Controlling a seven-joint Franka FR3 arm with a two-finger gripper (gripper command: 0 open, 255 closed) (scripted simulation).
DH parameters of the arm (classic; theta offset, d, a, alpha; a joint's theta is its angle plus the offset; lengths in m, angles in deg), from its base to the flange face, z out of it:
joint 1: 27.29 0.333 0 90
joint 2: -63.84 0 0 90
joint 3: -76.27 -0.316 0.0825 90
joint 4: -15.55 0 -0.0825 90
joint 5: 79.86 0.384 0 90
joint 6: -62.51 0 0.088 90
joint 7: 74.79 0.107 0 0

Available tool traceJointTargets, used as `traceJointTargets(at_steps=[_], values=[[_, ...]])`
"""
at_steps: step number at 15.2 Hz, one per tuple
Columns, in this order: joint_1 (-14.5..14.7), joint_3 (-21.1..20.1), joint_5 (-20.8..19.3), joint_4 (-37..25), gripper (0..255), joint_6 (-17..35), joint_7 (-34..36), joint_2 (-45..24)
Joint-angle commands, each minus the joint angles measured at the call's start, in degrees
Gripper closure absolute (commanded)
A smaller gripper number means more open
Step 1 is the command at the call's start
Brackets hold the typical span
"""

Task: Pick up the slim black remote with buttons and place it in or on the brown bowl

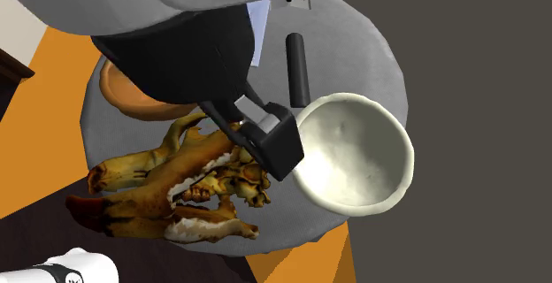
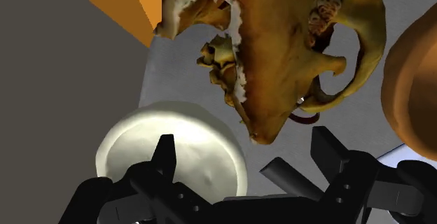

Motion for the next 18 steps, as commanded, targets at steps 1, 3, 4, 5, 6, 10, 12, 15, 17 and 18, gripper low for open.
traceJointTargets(at_steps=[1, 3, 4, 5, 6, 10, 12, 15, 17, 18], values=[[1.29, 0.03, 0.33, -1.75, 0, 2.52, -2.44, -4.25], [2.35, 0.17, 0.64, -3.43, 0, 4.78, -5.09, -8.21], [2.87, 0.2, 0.82, -4.34, 0, 5.83, -6.41, -10.19], [3.36, 0.2, 1.02, -5.29, 0, 6.82, -7.73, -12.15], [3.85, 0.17, 1.23, -6.28, 0, 7.76, -9.04, -14.1], [5.56, -0.36, 2.14, -10.61, 0, 10.99, -14.23, -21.78], [6.32, -0.82, 2.56, -12.97, 0, 12.31, -16.74, -25.52], [7.32, -1.76, 3.08, -16.7, 0, 13.93, -20.36, -31.02], [7.96, -2.48, 3.3, -19.31, 0, 14.79, -22.67, -34.59], [8.27, -2.88, 3.37, -20.64, 0, 15.17, -23.78, -36.35]])
